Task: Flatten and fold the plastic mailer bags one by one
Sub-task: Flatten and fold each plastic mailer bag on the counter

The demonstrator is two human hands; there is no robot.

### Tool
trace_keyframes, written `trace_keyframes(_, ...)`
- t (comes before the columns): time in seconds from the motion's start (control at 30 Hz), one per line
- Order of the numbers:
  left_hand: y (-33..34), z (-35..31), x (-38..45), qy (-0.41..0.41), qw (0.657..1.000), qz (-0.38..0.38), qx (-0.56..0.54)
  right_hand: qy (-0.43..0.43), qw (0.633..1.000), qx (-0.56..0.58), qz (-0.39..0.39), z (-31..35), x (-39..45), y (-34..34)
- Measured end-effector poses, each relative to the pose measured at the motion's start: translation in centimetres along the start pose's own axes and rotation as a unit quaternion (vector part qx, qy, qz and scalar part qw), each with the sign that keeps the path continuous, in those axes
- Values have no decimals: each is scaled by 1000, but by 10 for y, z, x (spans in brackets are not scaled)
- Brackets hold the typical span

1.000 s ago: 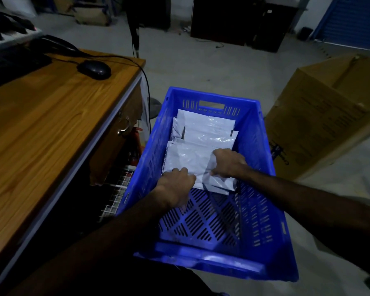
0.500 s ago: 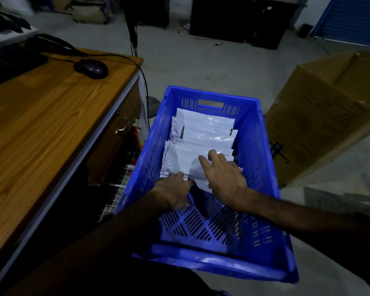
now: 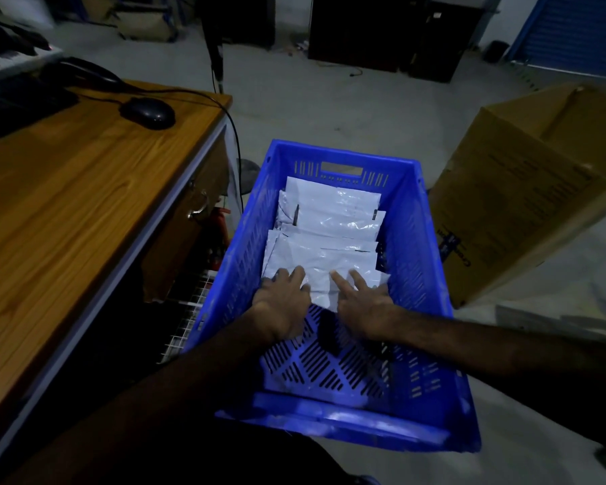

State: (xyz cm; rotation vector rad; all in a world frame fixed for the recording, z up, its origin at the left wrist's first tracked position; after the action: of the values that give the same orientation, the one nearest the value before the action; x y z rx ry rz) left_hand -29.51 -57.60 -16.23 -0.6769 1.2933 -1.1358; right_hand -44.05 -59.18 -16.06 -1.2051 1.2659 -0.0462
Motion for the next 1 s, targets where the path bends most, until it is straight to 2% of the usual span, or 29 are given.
trace_keyframes(0.07, 12, 2, 4, -12, 998, 62, -24, 9, 1000, -22, 15, -1, 2, 0)
trace_keyframes(0.13, 16, 3, 10, -21, 996, 80, -34, 23, 999, -27, 19, -1, 6, -1)
trace_keyframes(0.37, 11, 7, 23, -43, 993, 89, -61, 52, 997, -51, 6, -4, 13, -6)
trace_keyframes(0.6, 7, 13, 4, -19, 993, 91, -73, 22, 998, 47, -23, -2, -2, 9)
trace_keyframes(0.83, 6, 11, -2, -7, 991, 84, -105, 12, 996, 74, -47, 1, -16, 2)
trace_keyframes(0.93, 2, 11, -8, -4, 989, 64, -132, 5, 991, 104, -80, 5, -29, -11)
trace_keyframes(1.0, -5, 14, -18, -6, 982, 50, -183, 9, 981, 145, -132, 6, -42, -24)
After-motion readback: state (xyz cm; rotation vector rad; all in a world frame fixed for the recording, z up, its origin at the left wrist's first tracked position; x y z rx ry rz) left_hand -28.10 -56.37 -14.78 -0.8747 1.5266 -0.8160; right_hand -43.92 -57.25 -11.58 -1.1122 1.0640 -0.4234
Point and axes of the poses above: each hand's wrist, its own x-axis towards the middle knuckle, its own y-axis out of the palm, z = x × y, the point moved 4 cm from there along x, towards the middle knuckle, and after that the axes turned 9 degrees about -y, right-handed, at the moved point
